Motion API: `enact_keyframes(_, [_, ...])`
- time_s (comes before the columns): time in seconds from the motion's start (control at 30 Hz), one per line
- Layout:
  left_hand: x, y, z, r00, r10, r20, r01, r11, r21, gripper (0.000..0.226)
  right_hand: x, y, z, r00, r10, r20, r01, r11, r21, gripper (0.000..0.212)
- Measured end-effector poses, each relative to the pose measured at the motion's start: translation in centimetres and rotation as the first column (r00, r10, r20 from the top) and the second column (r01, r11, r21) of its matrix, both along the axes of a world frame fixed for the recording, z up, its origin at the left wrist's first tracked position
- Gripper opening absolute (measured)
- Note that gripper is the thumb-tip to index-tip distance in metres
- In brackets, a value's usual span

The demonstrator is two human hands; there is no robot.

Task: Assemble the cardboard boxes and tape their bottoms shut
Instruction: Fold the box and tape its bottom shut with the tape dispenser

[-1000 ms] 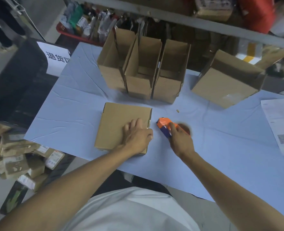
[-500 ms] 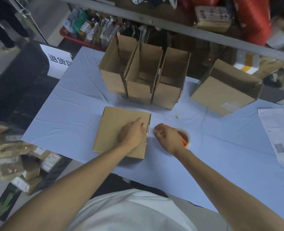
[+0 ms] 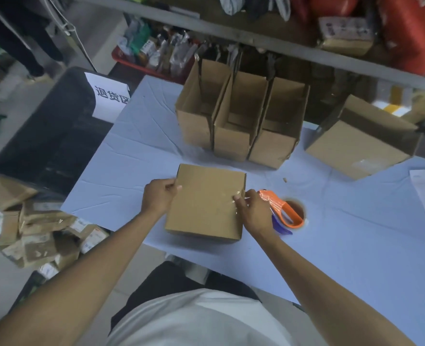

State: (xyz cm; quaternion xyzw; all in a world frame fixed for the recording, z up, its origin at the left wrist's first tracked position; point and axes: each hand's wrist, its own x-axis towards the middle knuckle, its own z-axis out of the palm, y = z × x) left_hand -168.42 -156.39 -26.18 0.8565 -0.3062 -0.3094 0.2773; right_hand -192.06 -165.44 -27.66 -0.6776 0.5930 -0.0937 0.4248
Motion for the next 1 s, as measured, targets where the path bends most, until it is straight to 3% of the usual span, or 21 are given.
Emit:
enact_keyframes(0.17, [1.1,-0.4,-0.6,0.987,0.113,-0.116,-0.112,0.994,0.02,0.023,1.5,0.5,0.3,0.985,-0.119,-0.127,0.112,0.992,-0.065,0.044])
enact_keyframes(0.33, [1.1,-0.6,-0.2,0.982,0.097,-0.164,-0.102,0.995,-0.019,0.026,1.2,0.2,1.7,0.988,-0.088,-0.13,0.073,0.991,-0.113,0.026])
enact_keyframes(0.4, [0.8,-1.2,1.0,0.984,0.044,-0.172,-0.058,0.995,-0.077,0.025,0.0,-0.1,3.0,0.987,-0.13,-0.093,0.117,0.983,-0.14,0.026])
enact_keyframes(0.57, [-1.8,-4.6,5.9,0.977,-0.186,-0.1,0.159,0.959,-0.235,0.025,-4.4,-0.6,6.9,0.967,-0.254,-0.037,0.249,0.963,-0.099,0.051])
enact_keyframes(0.7, [-5.0,-8.1,9.4,0.939,-0.344,0.022,0.331,0.88,-0.341,0.03,-8.1,0.3,9.7,0.875,-0.47,0.116,0.482,0.868,-0.119,0.055])
enact_keyframes(0.87, [-10.5,-10.8,11.6,0.893,-0.442,0.078,0.43,0.794,-0.43,0.027,-13.3,-0.2,11.9,0.839,-0.502,0.21,0.541,0.813,-0.216,0.028])
enact_keyframes(1.0, [-16.1,-12.6,11.6,0.859,-0.502,0.101,0.492,0.756,-0.432,0.021,-18.1,-1.5,12.4,0.828,-0.531,0.177,0.56,0.774,-0.296,0.024])
